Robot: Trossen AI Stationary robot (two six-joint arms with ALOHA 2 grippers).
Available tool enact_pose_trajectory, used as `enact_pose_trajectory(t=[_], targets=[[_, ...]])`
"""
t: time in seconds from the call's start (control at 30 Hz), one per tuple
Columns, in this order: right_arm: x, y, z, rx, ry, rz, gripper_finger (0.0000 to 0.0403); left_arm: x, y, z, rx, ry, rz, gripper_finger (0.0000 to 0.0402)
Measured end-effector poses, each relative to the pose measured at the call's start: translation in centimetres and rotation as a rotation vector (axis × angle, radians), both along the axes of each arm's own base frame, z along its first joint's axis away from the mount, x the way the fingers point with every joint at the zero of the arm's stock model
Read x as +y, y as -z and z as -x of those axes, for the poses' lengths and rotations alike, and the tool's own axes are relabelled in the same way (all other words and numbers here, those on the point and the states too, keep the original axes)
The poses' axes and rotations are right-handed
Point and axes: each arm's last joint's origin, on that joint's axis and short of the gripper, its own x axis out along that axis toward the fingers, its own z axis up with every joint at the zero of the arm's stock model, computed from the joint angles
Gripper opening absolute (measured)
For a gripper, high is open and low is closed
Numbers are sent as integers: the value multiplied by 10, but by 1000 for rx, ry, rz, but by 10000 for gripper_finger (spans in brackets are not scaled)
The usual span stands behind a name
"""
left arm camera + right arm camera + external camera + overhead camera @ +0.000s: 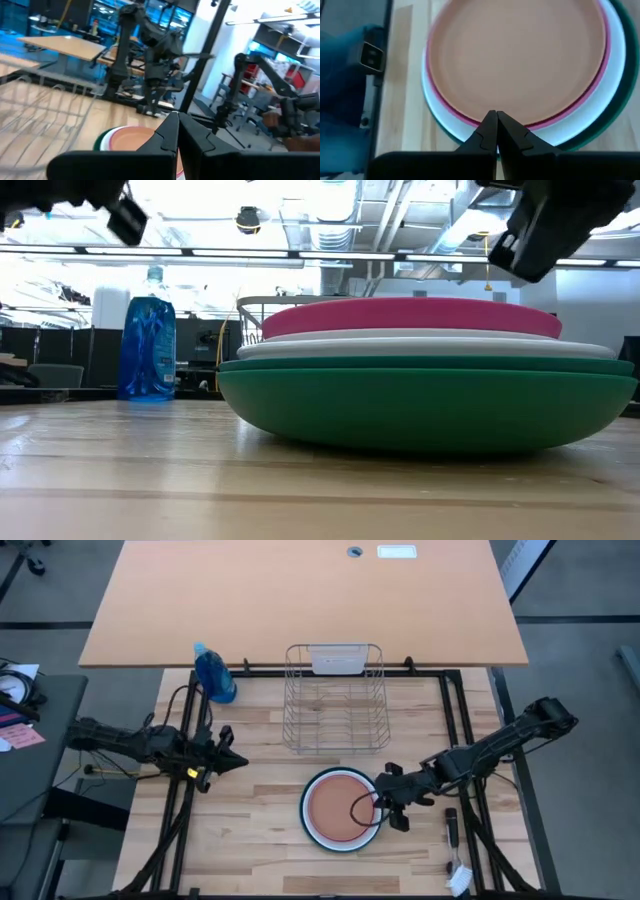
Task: Sort dishes
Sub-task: Put the brown plate in the dish rack
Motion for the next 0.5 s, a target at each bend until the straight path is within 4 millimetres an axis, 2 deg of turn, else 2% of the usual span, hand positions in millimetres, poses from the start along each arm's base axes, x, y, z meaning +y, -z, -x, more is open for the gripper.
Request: enact_pose_trajectory(t=[0.23,0.5], targets=[[6,19,-6,78,-15,26,11,-21,-20,-38,89,59,-112,0],[10,38,-13,145,-22,48,11,-46,-25,-83,239,123,-243,0]])
